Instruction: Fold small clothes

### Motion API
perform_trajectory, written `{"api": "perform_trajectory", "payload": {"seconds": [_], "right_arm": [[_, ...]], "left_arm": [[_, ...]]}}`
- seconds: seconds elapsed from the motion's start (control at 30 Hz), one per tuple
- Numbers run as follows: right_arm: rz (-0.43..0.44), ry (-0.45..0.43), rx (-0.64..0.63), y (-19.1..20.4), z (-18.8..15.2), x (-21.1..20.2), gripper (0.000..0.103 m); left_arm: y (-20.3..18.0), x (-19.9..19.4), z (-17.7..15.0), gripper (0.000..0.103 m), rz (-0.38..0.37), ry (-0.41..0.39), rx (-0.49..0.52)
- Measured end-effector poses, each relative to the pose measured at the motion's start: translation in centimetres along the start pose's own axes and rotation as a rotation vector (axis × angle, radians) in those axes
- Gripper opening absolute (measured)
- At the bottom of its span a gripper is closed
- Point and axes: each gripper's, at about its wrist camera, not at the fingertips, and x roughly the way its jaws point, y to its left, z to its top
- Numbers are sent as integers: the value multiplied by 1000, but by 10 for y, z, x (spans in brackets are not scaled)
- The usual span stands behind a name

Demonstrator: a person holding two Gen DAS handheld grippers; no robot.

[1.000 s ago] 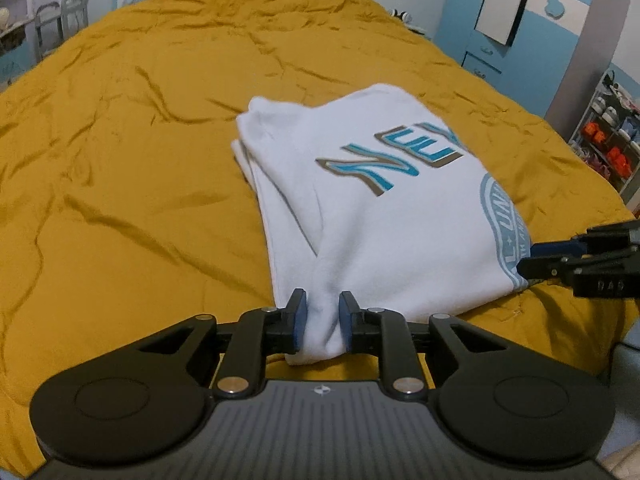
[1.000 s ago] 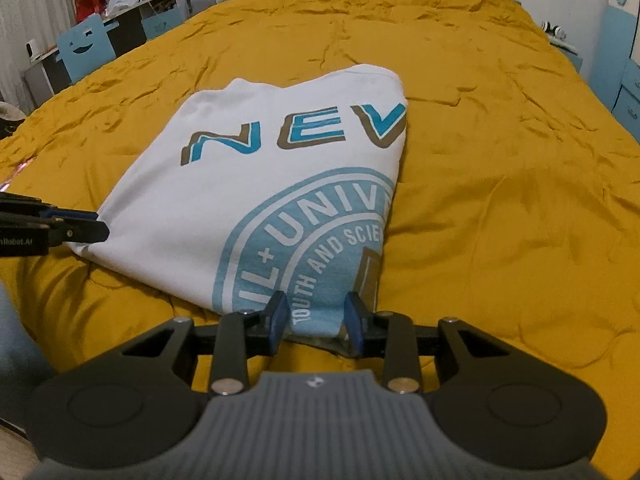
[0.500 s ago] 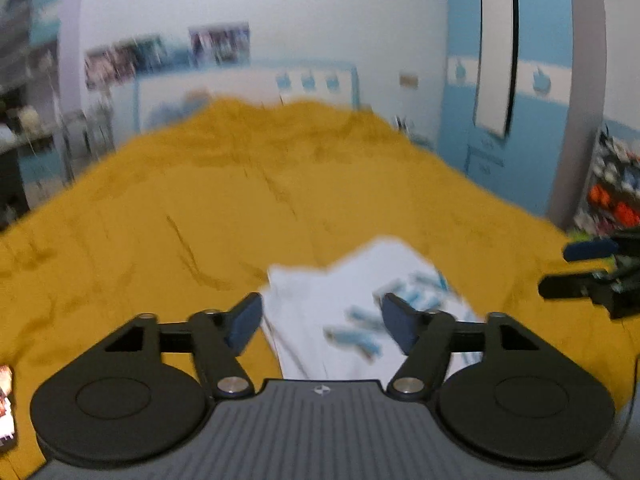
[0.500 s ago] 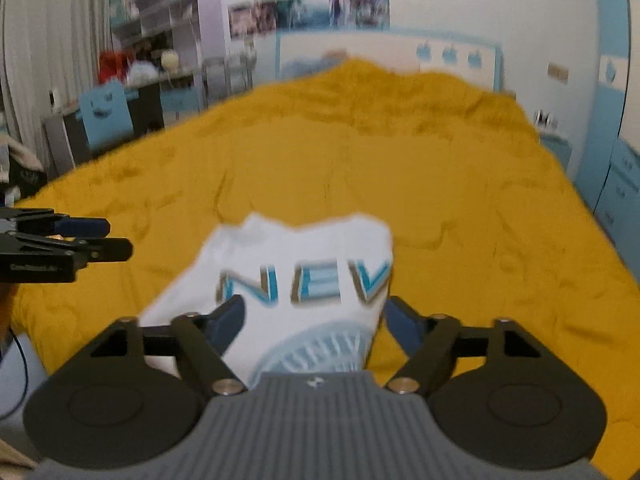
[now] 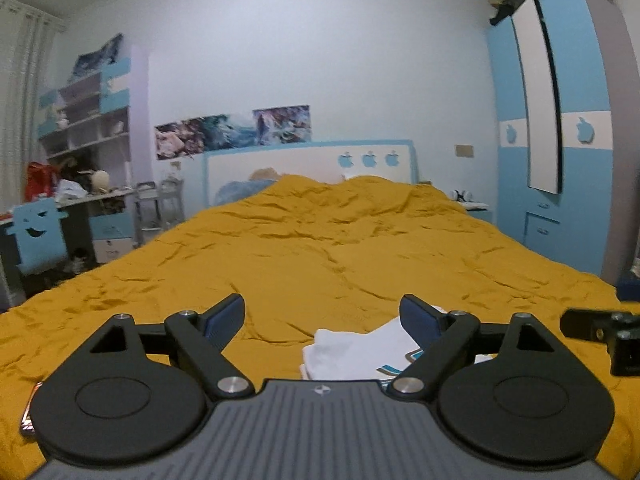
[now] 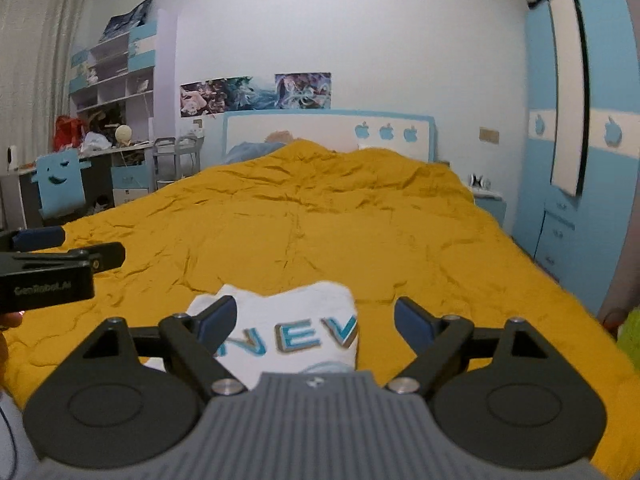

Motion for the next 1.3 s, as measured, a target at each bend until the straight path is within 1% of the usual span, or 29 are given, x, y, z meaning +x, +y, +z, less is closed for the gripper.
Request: {"api": "perform_trajectory", "payload": {"seconds": [0.1, 0.23, 0.3, 0.43, 0.57, 0.73, 0.87, 1.03, 1.3], "right_arm": [[-8, 17, 33, 4, -14, -13, 82], [-6, 71, 58, 9, -32, -24, 82], [2, 97, 74, 12, -41, -28, 82], [11, 150, 48, 17, -55, -32, 82], [18, 189, 32, 19, -66, -36, 82], [25, 243, 26, 20, -74, -31, 82], [44, 262, 24, 20, -76, -24, 82], [47, 278, 20, 22, -79, -21, 82], [47, 285, 25, 21, -81, -18, 82]], "left_arm": [[-1, -11, -7, 102, 2, 2, 2], [-4, -19, -12, 102, -22, 27, 0], [-5, -22, -16, 102, -21, 42, 6], [-6, -23, -23, 102, -16, 113, 24], [-8, -26, -34, 102, -42, 175, 45], [-9, -20, -45, 102, -46, 257, 47], [-10, -19, -54, 102, -30, 298, 35], [-14, -22, -63, 102, -32, 329, 43], [-15, -23, -66, 102, -35, 347, 51]]}}
